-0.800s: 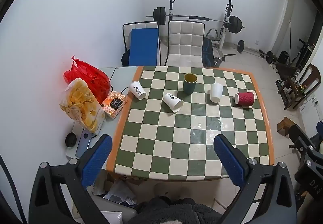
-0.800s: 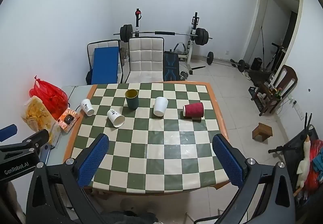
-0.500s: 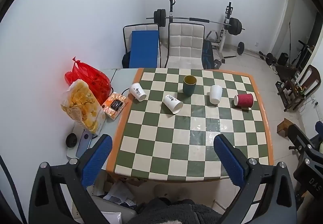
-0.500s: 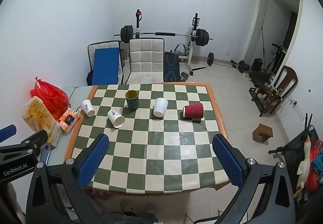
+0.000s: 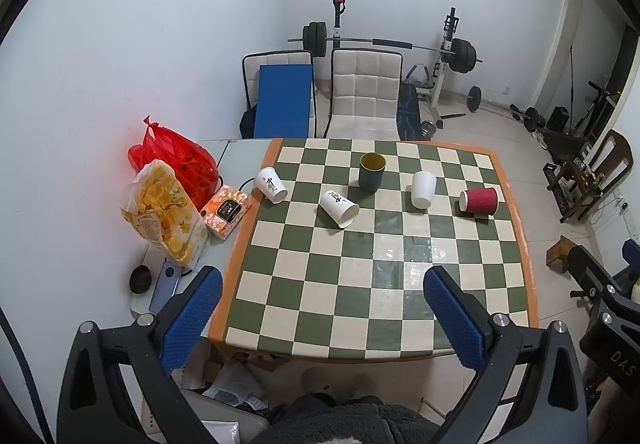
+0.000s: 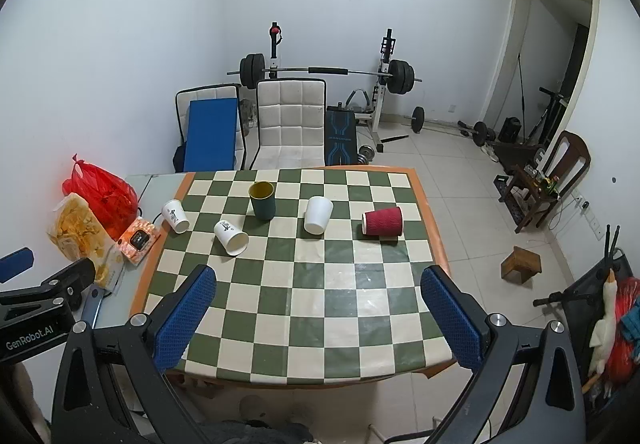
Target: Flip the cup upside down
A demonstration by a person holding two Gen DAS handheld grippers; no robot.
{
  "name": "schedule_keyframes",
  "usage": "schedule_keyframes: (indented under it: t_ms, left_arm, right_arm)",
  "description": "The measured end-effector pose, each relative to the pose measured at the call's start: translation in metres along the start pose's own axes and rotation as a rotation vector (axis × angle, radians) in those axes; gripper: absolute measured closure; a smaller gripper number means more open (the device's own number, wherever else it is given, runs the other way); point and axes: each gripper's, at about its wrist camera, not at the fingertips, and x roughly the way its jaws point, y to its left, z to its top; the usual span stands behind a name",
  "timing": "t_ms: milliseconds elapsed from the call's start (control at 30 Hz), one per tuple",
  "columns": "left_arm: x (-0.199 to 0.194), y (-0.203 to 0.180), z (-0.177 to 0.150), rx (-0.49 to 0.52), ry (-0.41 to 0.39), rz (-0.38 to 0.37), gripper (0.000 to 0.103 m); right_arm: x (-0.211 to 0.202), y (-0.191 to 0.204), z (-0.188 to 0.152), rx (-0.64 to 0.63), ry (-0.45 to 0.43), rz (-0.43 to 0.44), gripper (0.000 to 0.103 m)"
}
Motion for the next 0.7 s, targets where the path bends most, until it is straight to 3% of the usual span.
schedule_keyframes:
  t_ms: [267,700]
  left_arm:
    - [-0.011,-0.004,-0.001,0.000,-0.015,-0.013,0.000]
    - [-0.012,-0.005,-0.004,0.000,-0.025,-0.015,0.000]
  right_arm:
    - [-0.013,-0.004,0.017,0.006,0.001,0.004,0.000]
    - [-0.014,-0.005,0.016,0.003,-0.008,0.001,0.000]
